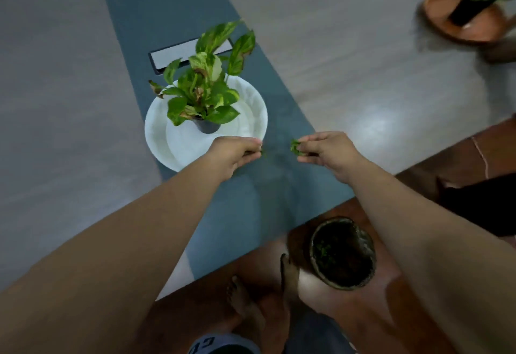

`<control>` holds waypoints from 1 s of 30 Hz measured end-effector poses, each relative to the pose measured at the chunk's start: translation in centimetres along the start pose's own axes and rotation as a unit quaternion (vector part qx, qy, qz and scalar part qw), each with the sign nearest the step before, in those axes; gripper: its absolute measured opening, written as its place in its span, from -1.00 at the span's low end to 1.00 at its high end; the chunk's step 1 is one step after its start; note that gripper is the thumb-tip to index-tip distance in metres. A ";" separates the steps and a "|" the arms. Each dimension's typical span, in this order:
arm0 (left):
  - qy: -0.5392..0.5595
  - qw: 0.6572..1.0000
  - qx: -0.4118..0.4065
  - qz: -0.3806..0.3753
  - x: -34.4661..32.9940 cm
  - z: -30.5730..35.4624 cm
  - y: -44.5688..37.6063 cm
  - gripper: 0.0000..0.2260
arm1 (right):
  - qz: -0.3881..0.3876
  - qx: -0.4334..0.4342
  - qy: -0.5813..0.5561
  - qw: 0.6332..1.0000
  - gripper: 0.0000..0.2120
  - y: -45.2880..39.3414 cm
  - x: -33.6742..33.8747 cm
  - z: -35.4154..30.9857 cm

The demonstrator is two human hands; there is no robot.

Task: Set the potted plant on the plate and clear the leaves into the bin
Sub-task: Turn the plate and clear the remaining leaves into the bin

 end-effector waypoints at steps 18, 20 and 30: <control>-0.238 0.953 0.019 -0.186 -31.1 -14.3 3.3 -0.90 | 0.206 -0.060 -0.139 0.967 -0.89 10.3 29.1 14.5; -0.250 0.948 0.031 -0.195 -31.8 -16.6 2.7 -0.89 | 0.208 -0.075 -0.150 0.964 -0.88 9.8 30.3 17.1; -0.343 0.919 0.126 -0.146 -30.8 -33.8 -7.5 -0.88 | 0.261 -0.146 -0.174 0.938 -0.89 1.8 36.5 34.6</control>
Point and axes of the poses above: each hand's wrist, its own y-axis away from the middle knuckle, its own x-axis out of the back of the hand, z = x × y, the point moved 9 cm from there along -y, towards the middle knuckle, and after that the axes turned 5 degrees about -y, right-handed, at the moved point
